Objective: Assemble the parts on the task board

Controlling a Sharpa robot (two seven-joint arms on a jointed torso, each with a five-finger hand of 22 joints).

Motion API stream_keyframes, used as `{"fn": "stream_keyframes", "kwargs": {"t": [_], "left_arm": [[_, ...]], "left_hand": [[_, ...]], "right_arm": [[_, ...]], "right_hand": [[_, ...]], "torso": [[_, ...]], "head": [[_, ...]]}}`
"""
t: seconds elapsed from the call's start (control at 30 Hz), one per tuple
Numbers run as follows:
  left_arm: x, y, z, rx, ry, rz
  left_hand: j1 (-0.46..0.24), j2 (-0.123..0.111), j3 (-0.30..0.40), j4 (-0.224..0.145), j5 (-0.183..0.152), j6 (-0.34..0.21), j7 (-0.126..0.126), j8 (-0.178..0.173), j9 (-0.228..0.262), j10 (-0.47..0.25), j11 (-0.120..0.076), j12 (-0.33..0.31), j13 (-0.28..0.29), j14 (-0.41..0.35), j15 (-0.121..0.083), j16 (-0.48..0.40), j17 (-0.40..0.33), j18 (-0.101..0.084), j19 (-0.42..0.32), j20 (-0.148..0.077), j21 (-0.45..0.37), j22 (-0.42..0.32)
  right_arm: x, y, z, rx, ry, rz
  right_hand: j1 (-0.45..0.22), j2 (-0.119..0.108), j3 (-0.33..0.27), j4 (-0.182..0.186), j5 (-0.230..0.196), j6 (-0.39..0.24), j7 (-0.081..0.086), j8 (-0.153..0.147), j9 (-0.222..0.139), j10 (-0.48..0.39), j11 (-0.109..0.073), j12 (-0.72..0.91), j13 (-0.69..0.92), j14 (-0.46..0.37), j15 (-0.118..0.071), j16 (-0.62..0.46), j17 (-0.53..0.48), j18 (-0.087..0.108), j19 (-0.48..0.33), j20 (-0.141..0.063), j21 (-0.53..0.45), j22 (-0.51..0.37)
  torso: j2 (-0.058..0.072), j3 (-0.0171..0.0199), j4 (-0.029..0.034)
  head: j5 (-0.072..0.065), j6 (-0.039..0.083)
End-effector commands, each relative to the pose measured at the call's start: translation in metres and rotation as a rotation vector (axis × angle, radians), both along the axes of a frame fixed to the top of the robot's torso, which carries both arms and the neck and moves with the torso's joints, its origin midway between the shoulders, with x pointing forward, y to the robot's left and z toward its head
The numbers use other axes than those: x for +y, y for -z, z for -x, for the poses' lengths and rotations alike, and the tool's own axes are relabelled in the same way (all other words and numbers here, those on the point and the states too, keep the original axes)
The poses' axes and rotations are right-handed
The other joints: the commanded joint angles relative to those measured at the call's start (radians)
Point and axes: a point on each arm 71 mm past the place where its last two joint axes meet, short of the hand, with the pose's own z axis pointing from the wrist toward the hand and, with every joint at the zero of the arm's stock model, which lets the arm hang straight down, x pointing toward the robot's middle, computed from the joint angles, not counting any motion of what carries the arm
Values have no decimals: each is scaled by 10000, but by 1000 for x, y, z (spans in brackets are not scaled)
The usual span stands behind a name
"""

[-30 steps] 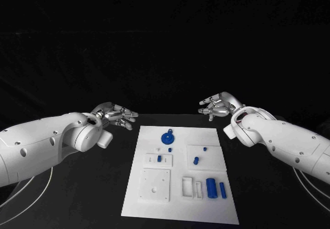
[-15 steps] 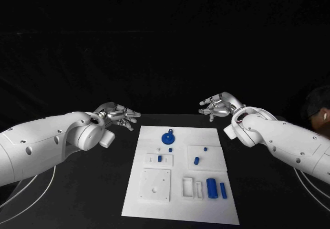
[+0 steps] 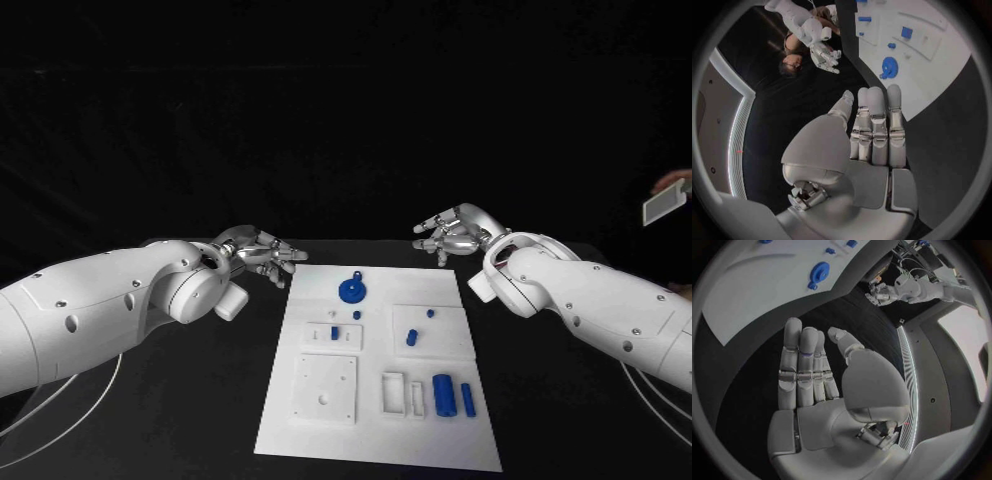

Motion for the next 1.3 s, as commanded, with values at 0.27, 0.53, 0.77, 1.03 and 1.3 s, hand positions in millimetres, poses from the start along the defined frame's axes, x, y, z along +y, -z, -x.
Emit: {"fn": "stream_keyframes", "kwargs": {"t": [0.27,0.53,0.77,1.03,1.3], "left_arm": [[1,1,1,-47,235,-299],[5,0,-1,-126,96,-304],[13,0,-5,-215,-171,-323],[11,3,-11,137,199,-1152],[8,5,-19,421,644,-2666]], "left_hand": [[25,28,-82,-27,7,-38,-41,-1,-11,31,-36,51,-61,-78,32,-25,-202,-29,-124,13,-21,160],[25,27,-82,-32,8,-36,-43,-1,-11,18,-34,45,-71,-81,35,-33,-231,-28,-127,17,-39,176],[20,17,-78,-51,11,-73,-22,-7,-15,-81,-1,-36,-114,-126,65,-115,-354,-24,-146,42,-138,211],[-749,-324,-488,392,-65,-323,13,1,-12,20,26,-32,-91,258,16,184,-274,27,140,0,-34,311],[-1051,-488,-272,816,-47,-76,-87,17,311,108,-42,180,-6,283,-70,784,-18,36,222,-97,283,790]], "right_arm": [[-2,7,4,222,-261,306],[-11,9,5,239,-22,372],[-22,12,5,233,292,428],[-34,13,5,202,594,493],[-32,14,10,238,463,483]], "right_hand": [[-128,93,-3,-126,-79,73,-19,29,9,-102,-22,240,741,150,-82,399,376,-53,47,-66,286,569],[-141,118,-33,-149,-75,118,-37,28,11,-310,-32,827,1841,111,-97,899,512,-9,3,-71,528,1148],[-148,126,-26,-149,-73,112,-37,33,12,-324,-33,811,2009,73,-97,988,511,-1,-23,-71,552,1288],[-219,101,-61,-94,-46,85,-34,28,12,-272,-33,746,2094,79,-96,1033,462,4,-11,-66,525,1372],[-212,107,-93,-62,-36,84,-38,31,14,-262,-36,733,2128,84,-98,1051,449,6,9,-68,510,1388]], "torso": [[8,-2,-11],[10,-16,-1],[4,-11,-9],[9,-4,1],[19,10,-9]], "head": [[-55,30],[-84,14],[-112,23],[-89,31],[-69,27]]}}
